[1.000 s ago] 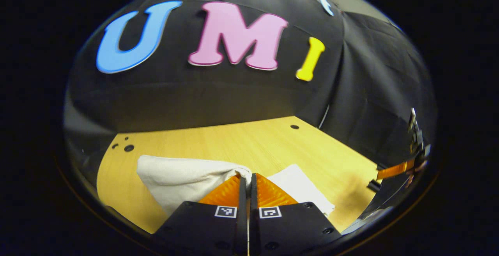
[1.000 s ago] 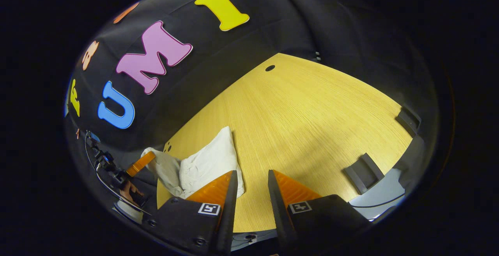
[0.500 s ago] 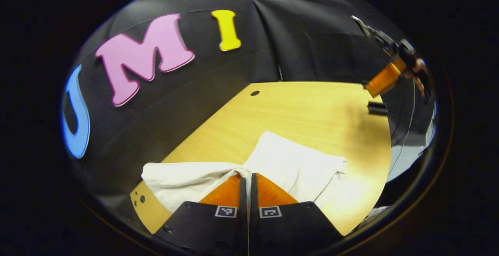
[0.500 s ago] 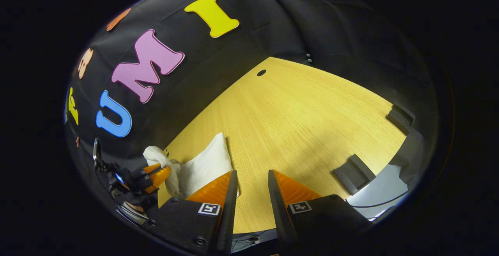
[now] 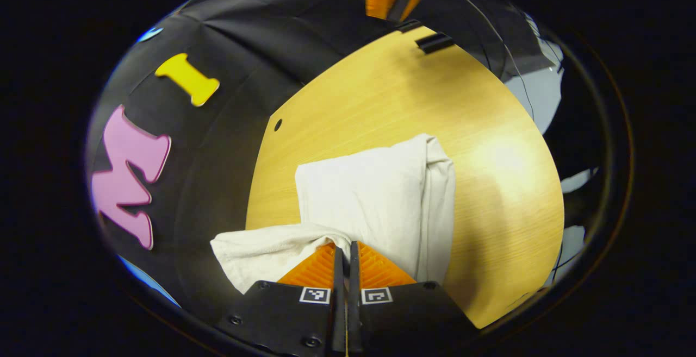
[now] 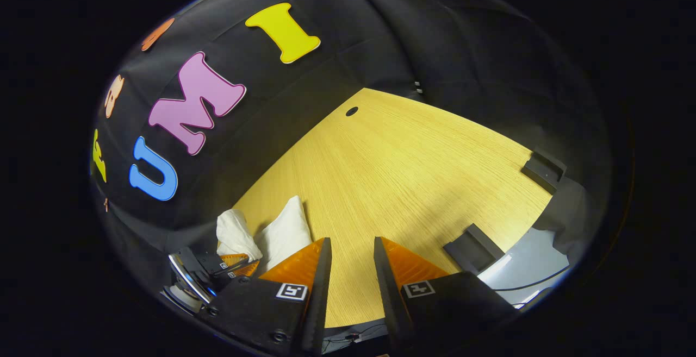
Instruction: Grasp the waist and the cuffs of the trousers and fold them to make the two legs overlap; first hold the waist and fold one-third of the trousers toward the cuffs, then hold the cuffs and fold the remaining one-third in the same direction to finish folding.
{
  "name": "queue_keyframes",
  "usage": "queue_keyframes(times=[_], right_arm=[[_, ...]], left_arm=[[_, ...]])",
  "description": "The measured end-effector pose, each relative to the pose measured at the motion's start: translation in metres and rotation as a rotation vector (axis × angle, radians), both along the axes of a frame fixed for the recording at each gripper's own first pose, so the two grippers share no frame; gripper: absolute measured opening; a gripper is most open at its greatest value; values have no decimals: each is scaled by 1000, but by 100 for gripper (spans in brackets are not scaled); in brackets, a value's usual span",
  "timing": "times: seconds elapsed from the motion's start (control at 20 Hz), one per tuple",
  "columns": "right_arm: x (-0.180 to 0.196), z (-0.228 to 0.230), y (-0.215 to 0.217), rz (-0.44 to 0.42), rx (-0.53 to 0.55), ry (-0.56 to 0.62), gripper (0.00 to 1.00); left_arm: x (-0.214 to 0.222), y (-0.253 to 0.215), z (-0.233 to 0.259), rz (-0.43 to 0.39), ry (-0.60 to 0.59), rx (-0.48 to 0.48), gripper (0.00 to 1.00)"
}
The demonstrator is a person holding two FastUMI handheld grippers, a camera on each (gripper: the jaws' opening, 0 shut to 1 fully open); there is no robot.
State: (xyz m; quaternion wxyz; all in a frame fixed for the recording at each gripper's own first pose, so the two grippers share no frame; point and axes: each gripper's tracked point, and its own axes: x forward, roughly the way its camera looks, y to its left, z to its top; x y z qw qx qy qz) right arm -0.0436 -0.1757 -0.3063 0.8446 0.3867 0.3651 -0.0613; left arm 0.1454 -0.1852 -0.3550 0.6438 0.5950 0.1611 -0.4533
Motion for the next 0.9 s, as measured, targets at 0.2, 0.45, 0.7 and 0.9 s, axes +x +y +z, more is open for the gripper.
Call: queue_keyframes(times=[0.2, 0.45, 0.7, 0.9], right_arm=[[-2, -3, -2, -13, 8, 9, 49], [1, -4, 4, -2, 16, 9, 49], [2, -2, 9, 5, 24, 0, 49], [-2, 0, 11, 2, 33, -2, 49]], left_arm=[[-10, 0, -5, -140, -94, 133, 6], [-24, 5, -11, -355, -213, 306, 6], [-42, 15, -22, -417, -170, 376, 18], [-54, 16, -13, -407, -149, 361, 79]])
